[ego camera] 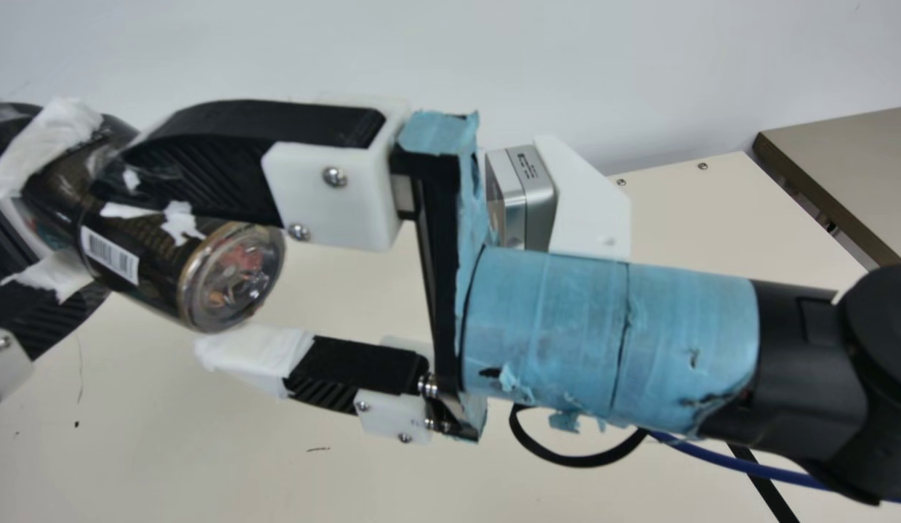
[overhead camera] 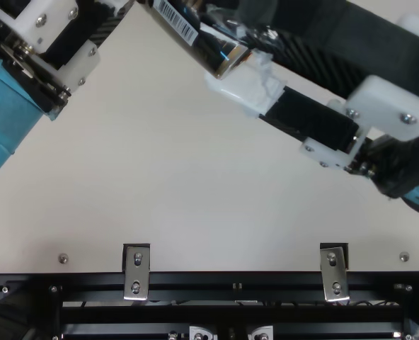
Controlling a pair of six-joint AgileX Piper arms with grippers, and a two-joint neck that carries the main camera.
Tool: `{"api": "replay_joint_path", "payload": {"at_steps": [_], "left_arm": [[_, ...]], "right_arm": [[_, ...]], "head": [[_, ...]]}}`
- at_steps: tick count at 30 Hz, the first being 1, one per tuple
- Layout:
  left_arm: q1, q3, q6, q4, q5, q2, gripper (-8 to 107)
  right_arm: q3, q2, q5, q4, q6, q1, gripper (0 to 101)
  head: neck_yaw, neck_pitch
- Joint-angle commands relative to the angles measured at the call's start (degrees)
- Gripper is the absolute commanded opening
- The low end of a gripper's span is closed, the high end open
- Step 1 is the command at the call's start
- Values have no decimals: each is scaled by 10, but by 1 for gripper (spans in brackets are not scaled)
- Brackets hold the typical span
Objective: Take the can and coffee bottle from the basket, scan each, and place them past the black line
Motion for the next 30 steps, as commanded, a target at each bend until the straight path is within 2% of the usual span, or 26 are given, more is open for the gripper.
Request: {"api": "replay_joint_path", "payload": {"at_steps": [1,15,27,30], "left_arm": [[0,0,0,0,0,0,10],[0,0,0,0,0,0,10],[0,0,0,0,0,0,10],[0,0,0,0,0,0,10]], "right_arm": [[-2,5,-1,5,-7,2,101],[0,36,-29,42,-52,14,101],[-5,53,-62,113,-118,25,101],[-6,54,-66,114,-118,26,101]], "head": [[-8,-15],[-8,-15],[-8,-15],[-8,-15]]}}
